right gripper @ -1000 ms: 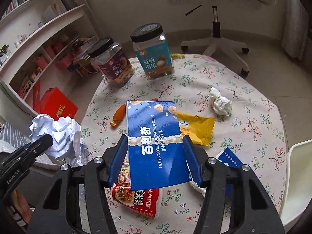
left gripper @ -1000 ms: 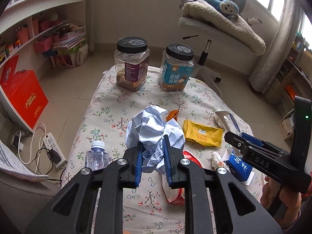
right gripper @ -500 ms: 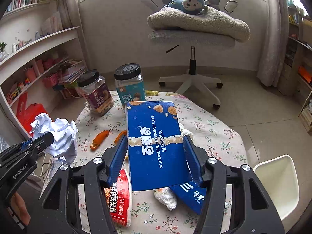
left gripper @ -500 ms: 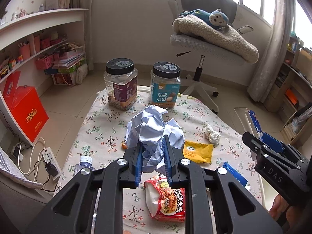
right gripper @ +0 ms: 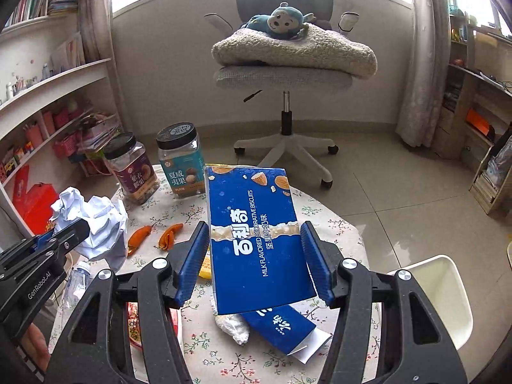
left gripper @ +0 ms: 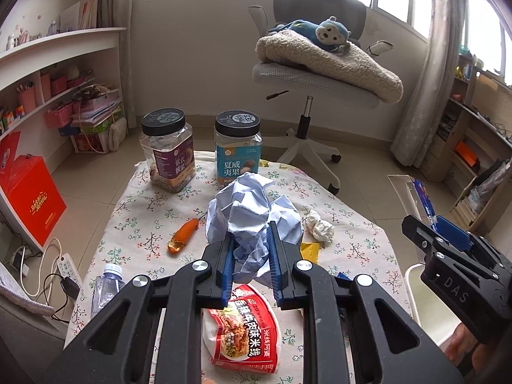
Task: Collect trash
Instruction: 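Carry foil and box to the bin while the right tool releases the box inside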
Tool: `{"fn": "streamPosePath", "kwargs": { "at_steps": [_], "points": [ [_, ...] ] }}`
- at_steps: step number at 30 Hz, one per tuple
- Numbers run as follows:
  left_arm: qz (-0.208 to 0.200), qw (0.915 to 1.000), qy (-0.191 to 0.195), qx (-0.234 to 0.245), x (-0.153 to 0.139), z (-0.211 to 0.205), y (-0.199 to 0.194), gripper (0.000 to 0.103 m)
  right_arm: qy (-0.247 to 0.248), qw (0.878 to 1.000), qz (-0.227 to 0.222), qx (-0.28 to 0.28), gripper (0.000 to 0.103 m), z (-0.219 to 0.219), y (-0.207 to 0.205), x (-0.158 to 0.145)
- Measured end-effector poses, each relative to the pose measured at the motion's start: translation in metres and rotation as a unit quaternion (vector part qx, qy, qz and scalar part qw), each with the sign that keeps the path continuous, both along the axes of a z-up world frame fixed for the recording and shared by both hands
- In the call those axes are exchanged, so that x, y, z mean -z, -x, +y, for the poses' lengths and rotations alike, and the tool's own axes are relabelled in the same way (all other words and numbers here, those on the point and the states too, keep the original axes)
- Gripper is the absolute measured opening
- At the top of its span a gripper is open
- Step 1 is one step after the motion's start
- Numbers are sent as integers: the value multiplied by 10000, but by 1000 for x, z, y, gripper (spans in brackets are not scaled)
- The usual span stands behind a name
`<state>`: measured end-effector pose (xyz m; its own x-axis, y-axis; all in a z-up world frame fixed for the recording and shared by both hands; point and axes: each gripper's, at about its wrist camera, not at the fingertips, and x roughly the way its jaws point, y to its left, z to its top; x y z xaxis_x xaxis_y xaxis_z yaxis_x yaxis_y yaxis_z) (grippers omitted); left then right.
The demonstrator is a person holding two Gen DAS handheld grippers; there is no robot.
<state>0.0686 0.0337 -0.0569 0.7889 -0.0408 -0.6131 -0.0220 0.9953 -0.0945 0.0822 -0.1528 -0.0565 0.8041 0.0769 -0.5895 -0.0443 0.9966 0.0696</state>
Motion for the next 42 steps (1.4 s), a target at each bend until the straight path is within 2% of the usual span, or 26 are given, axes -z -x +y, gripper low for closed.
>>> {"fn": "streamPosePath", "kwargs": {
  "at_steps": [24,42],
  "points": [
    [-59,9960,79,888,-4,-107,-2,19,34,9956,-86,928,56,-112,32,-8],
    [49,9854,-110,1700,8,-201,9,19,-171,9800,250,1964,57,-228,51,3]
  ]
}}
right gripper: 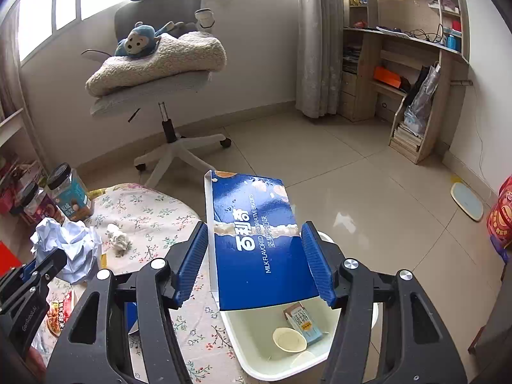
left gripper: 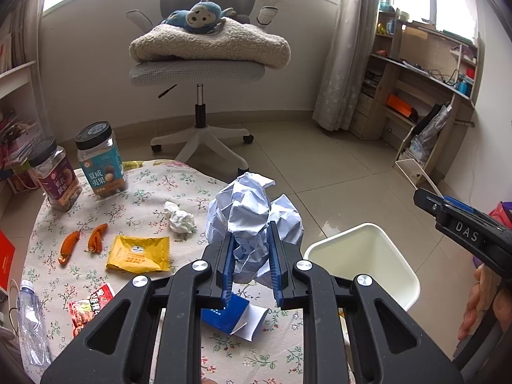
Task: Collect trash
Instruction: 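Carry foil and box to the bin while the right tool releases the box inside, then open the left tool to drop the crumpled foil paper into the bin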
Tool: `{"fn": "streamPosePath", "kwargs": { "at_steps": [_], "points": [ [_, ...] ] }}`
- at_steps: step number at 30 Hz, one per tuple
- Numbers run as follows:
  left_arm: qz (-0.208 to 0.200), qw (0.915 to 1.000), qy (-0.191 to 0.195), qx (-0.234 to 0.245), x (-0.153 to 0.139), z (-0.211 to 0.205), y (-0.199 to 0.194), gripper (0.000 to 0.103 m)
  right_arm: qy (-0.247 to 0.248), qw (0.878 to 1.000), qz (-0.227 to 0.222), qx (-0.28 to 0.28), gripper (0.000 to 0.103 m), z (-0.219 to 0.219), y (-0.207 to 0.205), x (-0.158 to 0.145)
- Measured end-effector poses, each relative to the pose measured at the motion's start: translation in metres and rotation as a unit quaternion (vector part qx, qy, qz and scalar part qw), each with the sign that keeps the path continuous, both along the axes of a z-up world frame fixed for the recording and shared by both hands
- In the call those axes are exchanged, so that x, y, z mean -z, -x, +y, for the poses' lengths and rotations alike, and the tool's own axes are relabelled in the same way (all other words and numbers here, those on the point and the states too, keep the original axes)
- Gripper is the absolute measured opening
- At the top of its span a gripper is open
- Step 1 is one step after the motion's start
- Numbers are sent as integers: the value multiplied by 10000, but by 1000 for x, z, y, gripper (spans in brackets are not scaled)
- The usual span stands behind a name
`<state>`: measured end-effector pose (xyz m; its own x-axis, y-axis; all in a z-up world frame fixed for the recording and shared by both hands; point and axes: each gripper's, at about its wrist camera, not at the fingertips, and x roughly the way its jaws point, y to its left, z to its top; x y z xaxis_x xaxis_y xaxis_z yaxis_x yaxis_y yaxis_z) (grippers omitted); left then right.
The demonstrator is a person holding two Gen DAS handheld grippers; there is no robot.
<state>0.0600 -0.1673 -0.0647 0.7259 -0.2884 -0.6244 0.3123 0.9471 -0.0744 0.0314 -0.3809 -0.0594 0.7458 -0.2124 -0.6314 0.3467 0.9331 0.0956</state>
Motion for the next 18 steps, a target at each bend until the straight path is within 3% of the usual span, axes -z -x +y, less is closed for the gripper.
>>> {"fn": "streamPosePath", "kwargs": {
  "at_steps": [4,6,18],
  "points": [
    [49,9997,-23,226,4,-22,5,19,-130,9998,-16,178,61,-17,7,1],
    [64,9993,-44,361,5,-34,8,19,-161,9994,-60,296,73,-25,11,-1],
    [428,9943,118,967,17,-108,15,19,-705,9883,-432,1283,82,-94,47,-9]
  ]
}}
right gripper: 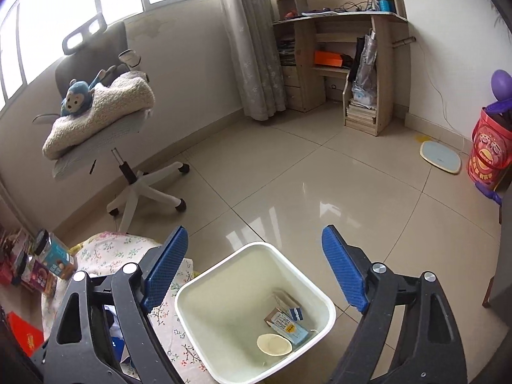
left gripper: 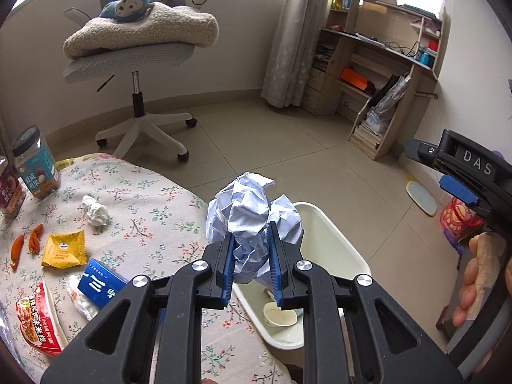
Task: Collect trash
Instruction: 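Open the left tool to drop the crumpled foil paper into the bin, then move both tools back toward the remaining items on the table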
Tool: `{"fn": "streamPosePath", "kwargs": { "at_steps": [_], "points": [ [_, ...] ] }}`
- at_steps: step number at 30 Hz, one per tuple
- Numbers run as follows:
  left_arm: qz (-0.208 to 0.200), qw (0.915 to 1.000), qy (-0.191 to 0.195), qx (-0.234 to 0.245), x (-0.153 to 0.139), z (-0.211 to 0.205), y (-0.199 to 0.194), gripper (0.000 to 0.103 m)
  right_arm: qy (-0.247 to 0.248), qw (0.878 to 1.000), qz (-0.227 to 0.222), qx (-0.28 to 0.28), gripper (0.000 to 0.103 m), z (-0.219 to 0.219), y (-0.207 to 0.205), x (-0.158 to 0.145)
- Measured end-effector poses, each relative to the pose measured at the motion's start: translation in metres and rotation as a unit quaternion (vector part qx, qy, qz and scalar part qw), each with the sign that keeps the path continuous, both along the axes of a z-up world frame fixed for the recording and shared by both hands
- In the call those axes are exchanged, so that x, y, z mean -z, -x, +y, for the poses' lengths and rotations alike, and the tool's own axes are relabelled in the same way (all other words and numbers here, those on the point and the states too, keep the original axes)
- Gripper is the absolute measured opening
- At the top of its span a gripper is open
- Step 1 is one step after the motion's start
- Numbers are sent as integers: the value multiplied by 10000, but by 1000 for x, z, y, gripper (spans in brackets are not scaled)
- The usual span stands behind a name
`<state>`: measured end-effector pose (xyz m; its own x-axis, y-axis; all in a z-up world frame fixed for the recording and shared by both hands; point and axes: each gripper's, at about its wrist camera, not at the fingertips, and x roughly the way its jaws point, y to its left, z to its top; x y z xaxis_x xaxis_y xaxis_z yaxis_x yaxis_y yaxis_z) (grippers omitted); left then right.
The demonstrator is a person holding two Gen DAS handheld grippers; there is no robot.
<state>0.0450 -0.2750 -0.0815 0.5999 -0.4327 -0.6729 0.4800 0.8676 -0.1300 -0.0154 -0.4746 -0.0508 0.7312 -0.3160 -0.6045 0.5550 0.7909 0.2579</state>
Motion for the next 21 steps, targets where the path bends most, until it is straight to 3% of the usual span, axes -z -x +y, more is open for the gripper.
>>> {"fn": "streamPosePath", "kwargs": {
  "at_steps": [8,10,15,21],
  "points": [
    [450,9979,171,440,12,-43,2,23,-206,9984,-174,494,87,-33,20,-1],
    [575,9967,243,525,15,-48,1,53,-208,9981,-208,550,87,-36,23,-1],
    [303,9979,122,564,10,-49,6,56,-50,9980,-218,599,91,-30,25,-3],
    [-20,9988,-96,471,5,-34,6,61,488,9970,-241,557,96,-4,21,-9]
  ]
}}
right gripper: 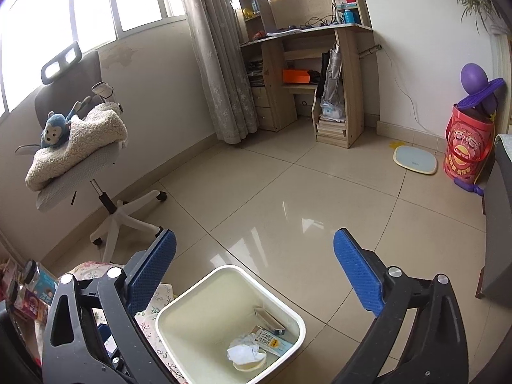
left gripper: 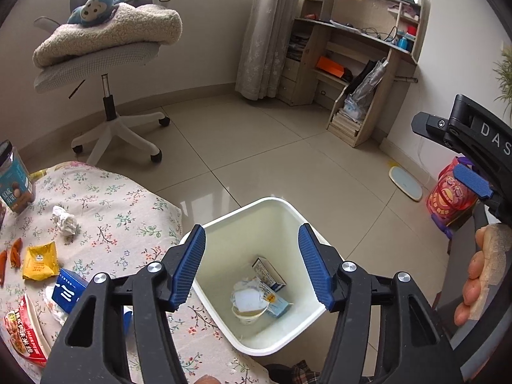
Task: Collect trash
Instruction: 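Move both tools back toward the remaining items on the table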
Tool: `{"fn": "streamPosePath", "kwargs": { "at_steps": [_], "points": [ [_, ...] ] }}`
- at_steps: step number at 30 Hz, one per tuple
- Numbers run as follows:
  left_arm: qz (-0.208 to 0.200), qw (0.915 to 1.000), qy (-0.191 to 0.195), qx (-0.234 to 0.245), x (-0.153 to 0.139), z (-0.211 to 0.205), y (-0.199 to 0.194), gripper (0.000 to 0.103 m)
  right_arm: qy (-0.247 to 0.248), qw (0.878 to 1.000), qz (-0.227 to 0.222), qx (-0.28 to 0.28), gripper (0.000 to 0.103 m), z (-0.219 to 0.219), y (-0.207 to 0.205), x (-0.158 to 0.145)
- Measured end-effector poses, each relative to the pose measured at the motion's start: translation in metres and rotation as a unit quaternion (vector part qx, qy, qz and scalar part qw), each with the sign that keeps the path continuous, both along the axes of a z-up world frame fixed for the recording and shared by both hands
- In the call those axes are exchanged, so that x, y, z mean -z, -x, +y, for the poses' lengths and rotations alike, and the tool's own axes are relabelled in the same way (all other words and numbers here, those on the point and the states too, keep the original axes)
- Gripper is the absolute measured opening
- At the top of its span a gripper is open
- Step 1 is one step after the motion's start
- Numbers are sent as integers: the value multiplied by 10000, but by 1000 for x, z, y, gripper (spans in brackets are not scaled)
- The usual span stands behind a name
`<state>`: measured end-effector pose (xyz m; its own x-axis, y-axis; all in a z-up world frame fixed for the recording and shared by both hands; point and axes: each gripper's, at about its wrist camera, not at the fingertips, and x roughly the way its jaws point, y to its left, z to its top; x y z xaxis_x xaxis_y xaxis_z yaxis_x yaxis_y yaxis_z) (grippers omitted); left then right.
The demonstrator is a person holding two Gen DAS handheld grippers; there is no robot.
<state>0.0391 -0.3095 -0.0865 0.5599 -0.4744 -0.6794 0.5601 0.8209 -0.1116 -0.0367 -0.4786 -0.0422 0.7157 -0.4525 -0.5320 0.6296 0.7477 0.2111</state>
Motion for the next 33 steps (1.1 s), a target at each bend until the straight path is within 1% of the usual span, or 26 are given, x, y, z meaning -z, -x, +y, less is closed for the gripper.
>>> {"fn": "streamPosePath", "kwargs": {
  "at_steps": [3,5,9,11,12,13,15,16,19,25,30,33],
  "points": [
    [-180,9997,-132,-99,0,15,0,62,334,9994,81,-64,96,18,-5,-1],
    [-288,9992,-199,-215,0,29,-1,64,474,9986,162,-160,96,31,-11,0],
    [-610,9955,-339,-634,2,59,-3,71,638,9967,305,-407,96,57,-24,6],
    [-577,9935,-391,-898,2,74,-9,73,697,9954,365,-540,96,69,-30,8],
    [-522,9926,-376,-1026,1,82,-12,76,721,9949,383,-600,96,76,-33,8],
    [-482,9914,-358,-1166,0,90,-15,81,744,9943,386,-661,96,83,-35,9],
    [-524,9876,-306,-1450,-4,105,-17,88,798,9930,371,-786,96,96,-39,8],
    [-582,9850,-293,-1598,-6,113,-18,89,841,9921,368,-856,96,104,-42,8],
    [-646,9774,-306,-1989,-11,137,-21,90,964,9892,401,-1029,96,124,-48,11],
    [-571,9663,-253,-2496,-15,178,-30,90,1113,9833,537,-1339,96,161,-62,17],
    [-518,9596,-275,-2751,-13,206,-31,91,1202,9779,564,-1615,96,191,-70,19],
    [-400,9554,-305,-2910,-10,222,-34,91,1226,9738,647,-1800,96,209,-77,23]
  ]
}}
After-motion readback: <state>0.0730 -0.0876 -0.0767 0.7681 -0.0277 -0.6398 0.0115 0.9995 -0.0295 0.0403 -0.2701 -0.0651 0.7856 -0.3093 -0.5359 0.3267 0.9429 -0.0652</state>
